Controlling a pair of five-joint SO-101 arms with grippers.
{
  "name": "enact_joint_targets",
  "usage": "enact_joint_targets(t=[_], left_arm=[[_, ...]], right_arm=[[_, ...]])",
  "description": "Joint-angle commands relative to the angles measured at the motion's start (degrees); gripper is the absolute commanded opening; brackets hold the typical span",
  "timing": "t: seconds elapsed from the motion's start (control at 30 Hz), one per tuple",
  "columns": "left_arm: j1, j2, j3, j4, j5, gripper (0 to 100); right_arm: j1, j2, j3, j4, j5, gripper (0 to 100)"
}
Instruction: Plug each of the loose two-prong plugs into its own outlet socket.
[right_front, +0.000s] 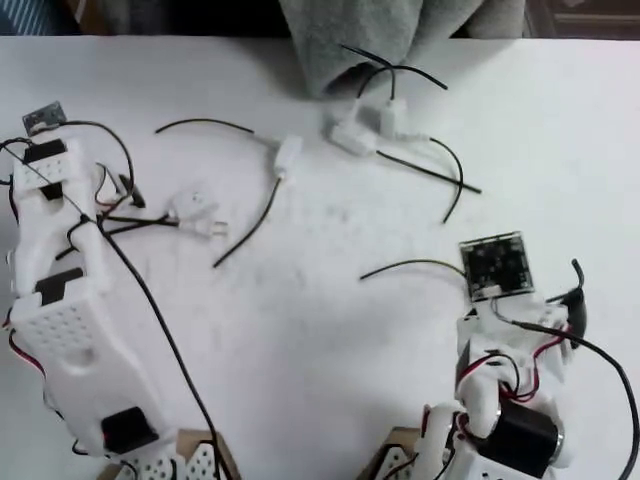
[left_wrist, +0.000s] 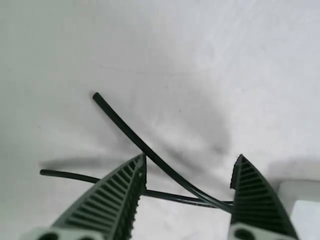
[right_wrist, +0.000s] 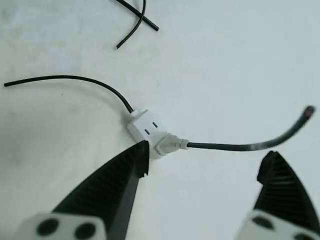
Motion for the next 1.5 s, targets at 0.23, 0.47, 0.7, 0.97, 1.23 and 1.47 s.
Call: enact_joint_targets(t=[0.23,0.47,0.7,0.97,1.23,1.47], left_arm=[[0.48,-0.4,-0.7,-1.58,-0.35,27],[0.66,-0.4,-0.79,-1.58,-0.35,27],[0.66,-0.4,-0.79,-1.58,-0.35,27],[0.66,-0.4,-0.79,-1.58,-0.35,27],[0.75,-0.4,-0.79,-1.58,-0.35,27],[0.75,-0.4,-0.79,-1.58,-0.35,27]], right_arm=[[10.59,0.04,3.08,-3.21,-5.01,34.8],[7.96,0.22,19.69,-14.99,-9.67,34.6],[5.49,0.57,21.63,-17.71,-11.52,18.5],[6.37,1.27,20.22,-18.86,-12.92,17.4],[9.1,21.41,11.69,-22.2,-17.14,29.0],[8.66,38.11,0.0,-22.11,-21.98,14.6]])
